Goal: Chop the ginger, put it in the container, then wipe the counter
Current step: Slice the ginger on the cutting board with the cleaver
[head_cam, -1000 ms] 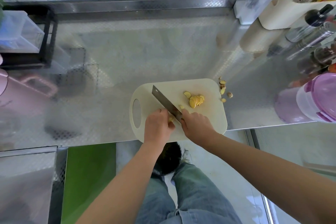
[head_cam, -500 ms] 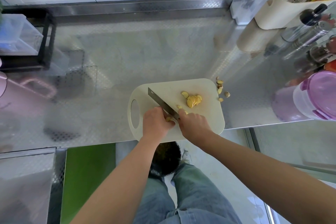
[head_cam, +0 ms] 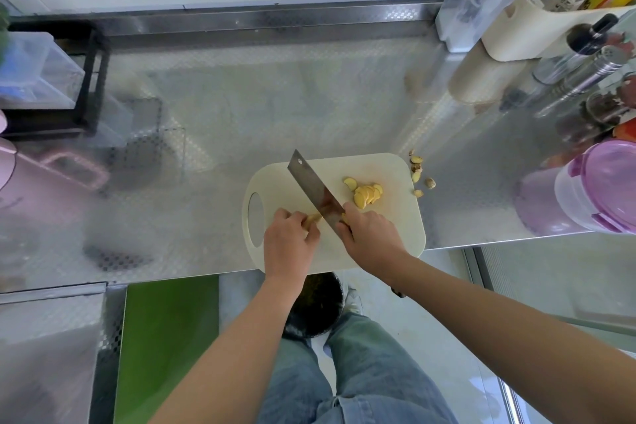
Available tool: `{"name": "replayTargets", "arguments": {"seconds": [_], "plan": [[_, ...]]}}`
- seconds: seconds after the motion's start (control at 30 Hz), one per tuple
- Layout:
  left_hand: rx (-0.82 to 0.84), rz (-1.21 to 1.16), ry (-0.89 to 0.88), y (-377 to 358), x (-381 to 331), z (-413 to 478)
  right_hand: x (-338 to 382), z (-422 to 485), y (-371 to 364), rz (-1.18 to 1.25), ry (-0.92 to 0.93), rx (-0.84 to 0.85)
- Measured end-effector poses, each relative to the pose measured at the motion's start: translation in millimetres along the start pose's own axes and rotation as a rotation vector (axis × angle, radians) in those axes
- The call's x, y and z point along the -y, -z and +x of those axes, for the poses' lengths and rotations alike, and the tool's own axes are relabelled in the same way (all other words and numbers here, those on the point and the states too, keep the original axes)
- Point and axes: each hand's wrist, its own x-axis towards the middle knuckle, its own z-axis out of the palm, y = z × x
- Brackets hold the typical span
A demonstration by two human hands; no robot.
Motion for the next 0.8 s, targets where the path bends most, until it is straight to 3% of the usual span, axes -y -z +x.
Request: {"name": "replayTargets", "arguments": {"seconds": [0.8], "plan": [[-0.021,-0.002,-0.147,-3.5,13.6,3.2,19.0,30.0,-5.1,-0.095,-0.014,0.064]]}}
